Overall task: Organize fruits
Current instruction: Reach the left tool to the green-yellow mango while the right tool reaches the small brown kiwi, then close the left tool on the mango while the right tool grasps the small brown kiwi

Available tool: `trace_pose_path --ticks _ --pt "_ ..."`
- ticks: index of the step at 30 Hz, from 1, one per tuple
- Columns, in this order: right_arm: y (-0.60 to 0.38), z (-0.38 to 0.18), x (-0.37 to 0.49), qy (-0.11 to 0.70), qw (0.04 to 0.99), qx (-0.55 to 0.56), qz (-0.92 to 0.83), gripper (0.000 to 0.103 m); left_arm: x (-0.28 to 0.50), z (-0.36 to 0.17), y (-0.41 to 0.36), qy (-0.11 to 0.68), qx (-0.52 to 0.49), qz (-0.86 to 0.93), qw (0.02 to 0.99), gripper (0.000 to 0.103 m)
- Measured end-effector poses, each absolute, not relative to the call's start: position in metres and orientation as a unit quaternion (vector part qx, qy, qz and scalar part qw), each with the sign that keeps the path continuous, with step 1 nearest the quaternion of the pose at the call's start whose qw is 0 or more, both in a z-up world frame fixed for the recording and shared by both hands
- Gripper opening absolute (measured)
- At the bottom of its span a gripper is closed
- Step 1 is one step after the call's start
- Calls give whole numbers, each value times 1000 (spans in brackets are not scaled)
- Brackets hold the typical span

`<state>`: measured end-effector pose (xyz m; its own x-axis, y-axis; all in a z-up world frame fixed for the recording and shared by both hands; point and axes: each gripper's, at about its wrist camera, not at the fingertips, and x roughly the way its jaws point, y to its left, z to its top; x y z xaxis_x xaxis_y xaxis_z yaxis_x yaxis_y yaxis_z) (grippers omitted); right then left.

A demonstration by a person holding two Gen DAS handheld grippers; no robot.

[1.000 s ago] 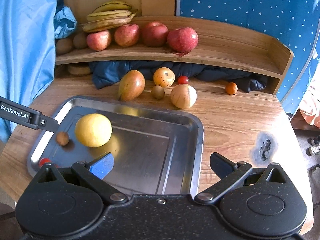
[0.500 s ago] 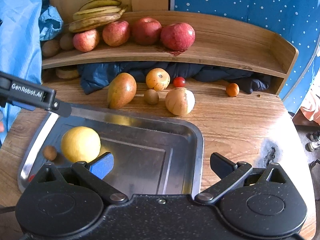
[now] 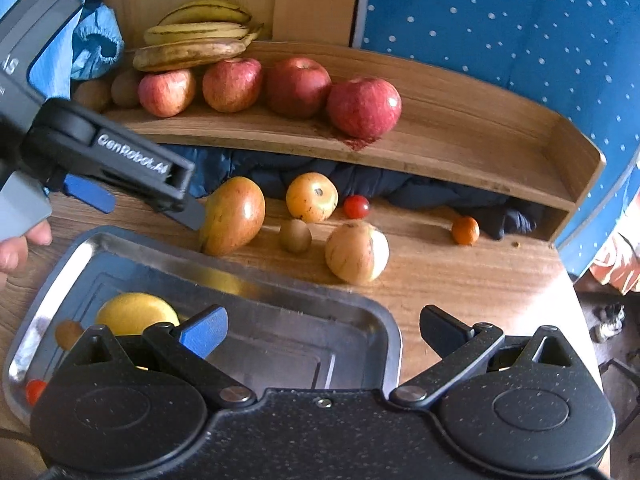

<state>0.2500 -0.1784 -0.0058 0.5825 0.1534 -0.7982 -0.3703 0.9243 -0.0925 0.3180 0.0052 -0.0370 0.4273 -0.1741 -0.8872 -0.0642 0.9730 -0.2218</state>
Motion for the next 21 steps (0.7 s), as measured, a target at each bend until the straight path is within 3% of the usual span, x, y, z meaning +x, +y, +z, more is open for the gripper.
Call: trace_pose_path --ticks 5,14,21 --pt "-170 -10 261 429 879 -143 151 101 330 -41 2 534 -123 -57 835 102" --pt "-151 -17 285 417 876 -179 164 87 348 -50 4 534 -146 -80 829 102" --pt "-133 -24 302 413 866 -206 190 67 355 -57 7 538 -158 -98 822 98"
